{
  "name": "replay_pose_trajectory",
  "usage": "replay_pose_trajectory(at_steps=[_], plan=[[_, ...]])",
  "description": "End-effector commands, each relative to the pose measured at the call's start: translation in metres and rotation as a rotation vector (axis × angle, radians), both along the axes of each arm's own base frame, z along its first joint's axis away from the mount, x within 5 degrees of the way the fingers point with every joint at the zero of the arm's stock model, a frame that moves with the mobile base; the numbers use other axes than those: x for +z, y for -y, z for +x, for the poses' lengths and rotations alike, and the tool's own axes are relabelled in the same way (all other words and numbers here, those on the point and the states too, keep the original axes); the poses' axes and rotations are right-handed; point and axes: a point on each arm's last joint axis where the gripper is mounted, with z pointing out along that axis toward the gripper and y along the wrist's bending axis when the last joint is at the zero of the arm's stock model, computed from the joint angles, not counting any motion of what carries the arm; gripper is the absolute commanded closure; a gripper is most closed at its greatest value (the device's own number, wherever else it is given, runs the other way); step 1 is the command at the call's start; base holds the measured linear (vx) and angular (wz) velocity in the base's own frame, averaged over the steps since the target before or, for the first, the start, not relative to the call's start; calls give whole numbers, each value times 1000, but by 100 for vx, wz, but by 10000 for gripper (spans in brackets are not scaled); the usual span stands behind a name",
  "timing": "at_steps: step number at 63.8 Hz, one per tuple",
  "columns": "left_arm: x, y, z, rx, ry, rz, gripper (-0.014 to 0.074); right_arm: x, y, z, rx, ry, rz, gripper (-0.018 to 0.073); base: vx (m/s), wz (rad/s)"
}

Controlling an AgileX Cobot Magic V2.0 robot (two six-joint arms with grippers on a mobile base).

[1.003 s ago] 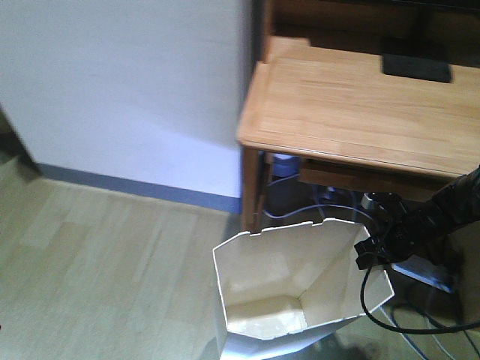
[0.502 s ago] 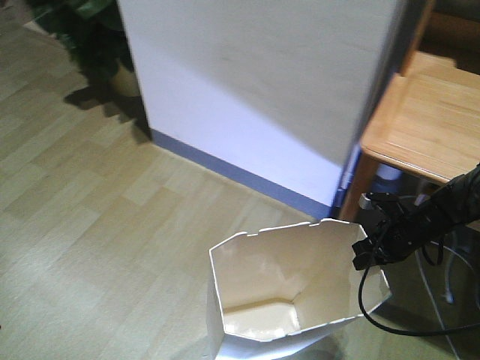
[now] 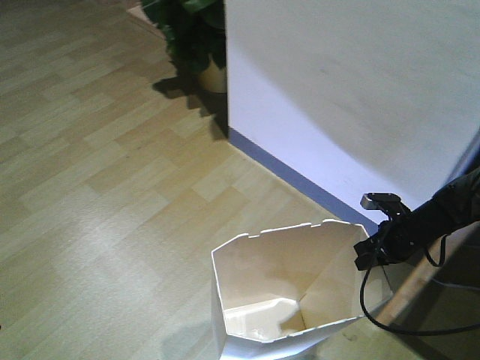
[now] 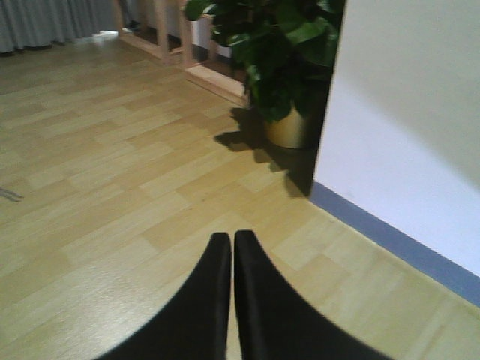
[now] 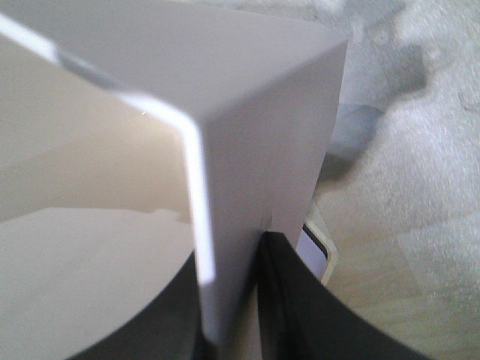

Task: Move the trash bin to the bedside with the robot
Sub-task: 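Turn the base toward the bed, holding the bin with the right gripper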

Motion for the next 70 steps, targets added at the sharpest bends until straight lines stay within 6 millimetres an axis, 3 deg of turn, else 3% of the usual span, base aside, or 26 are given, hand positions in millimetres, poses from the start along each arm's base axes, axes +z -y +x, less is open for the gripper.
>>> replay_pose_trajectory(at_steps=[1,70], plan=[[5,0,1,-4,77,4,603,33,-10,6,-7,-1,155,562,11,46],[5,0,1,-4,77,4,603,33,-10,6,-7,-1,155,562,16,57]])
